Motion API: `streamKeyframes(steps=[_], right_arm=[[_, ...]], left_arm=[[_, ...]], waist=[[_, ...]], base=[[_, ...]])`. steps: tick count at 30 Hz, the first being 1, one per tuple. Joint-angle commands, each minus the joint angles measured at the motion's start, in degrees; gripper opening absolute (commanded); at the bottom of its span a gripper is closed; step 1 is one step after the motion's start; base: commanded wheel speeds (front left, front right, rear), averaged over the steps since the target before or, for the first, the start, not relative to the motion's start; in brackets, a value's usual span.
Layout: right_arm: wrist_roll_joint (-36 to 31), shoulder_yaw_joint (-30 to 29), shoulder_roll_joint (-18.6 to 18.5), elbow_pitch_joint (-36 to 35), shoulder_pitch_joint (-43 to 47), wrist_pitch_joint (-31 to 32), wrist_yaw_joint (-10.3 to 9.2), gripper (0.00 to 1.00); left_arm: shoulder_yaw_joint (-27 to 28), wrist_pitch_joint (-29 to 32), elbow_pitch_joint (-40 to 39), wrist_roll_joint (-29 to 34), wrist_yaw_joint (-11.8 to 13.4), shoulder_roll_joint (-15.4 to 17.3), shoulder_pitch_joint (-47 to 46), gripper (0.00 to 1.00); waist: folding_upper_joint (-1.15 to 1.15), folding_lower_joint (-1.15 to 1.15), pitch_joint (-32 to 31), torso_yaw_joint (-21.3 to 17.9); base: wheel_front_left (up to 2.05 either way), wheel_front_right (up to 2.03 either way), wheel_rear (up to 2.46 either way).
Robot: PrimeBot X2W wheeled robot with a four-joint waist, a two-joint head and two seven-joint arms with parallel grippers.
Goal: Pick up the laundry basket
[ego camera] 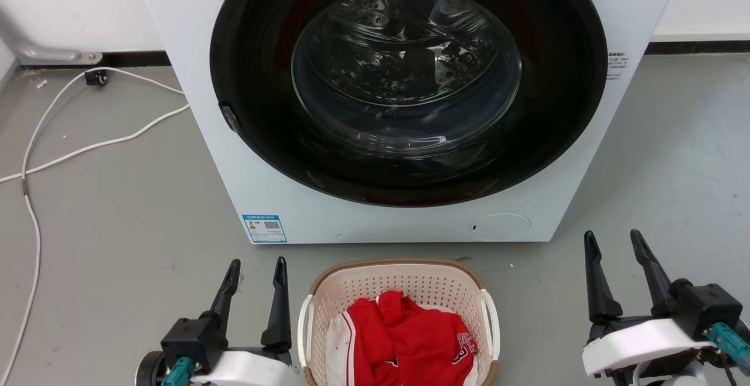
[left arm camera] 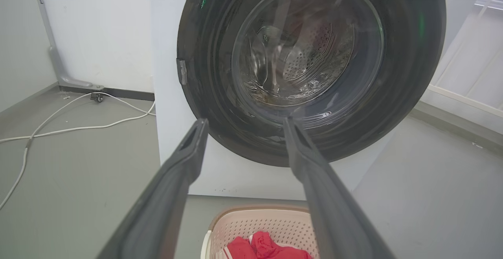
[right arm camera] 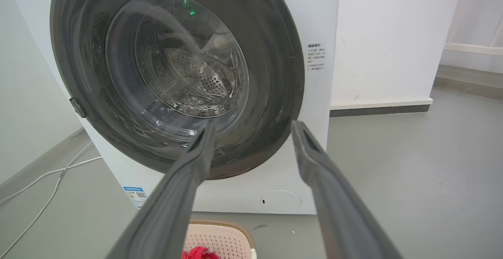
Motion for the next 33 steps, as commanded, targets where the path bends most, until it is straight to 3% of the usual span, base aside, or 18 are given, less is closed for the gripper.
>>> streamKeyframes(steps=[1, 16, 33], right_arm=[[-1.26, 0.09, 0.01, 0.24, -0.09, -0.61, -0.02, 1.00], [-5.65, -0.07, 0.03, 1.38, -0.81, -2.05, -0.02, 1.00], [-5.16, -0.35, 0.04, 1.80, -0.80, -2.04, -0.02, 1.00]], left_arm=[[0.60, -0.51, 0.64, 1.97, -1.02, -0.53, 0.56, 1.00], [1.72, -1.92, 0.90, 10.42, -2.81, -1.62, 0.67, 1.00], [1.91, -1.98, 0.88, 8.41, -2.59, -1.75, 0.80, 1.00]], waist=[[0.00, 0.00, 0.08, -0.05], [0.00, 0.00, 0.43, -0.38], [0.00, 0.00, 0.51, -0.31]], base=[[0.00, 0.00, 0.00], [0.00, 0.00, 0.00], [0.00, 0.00, 0.00]])
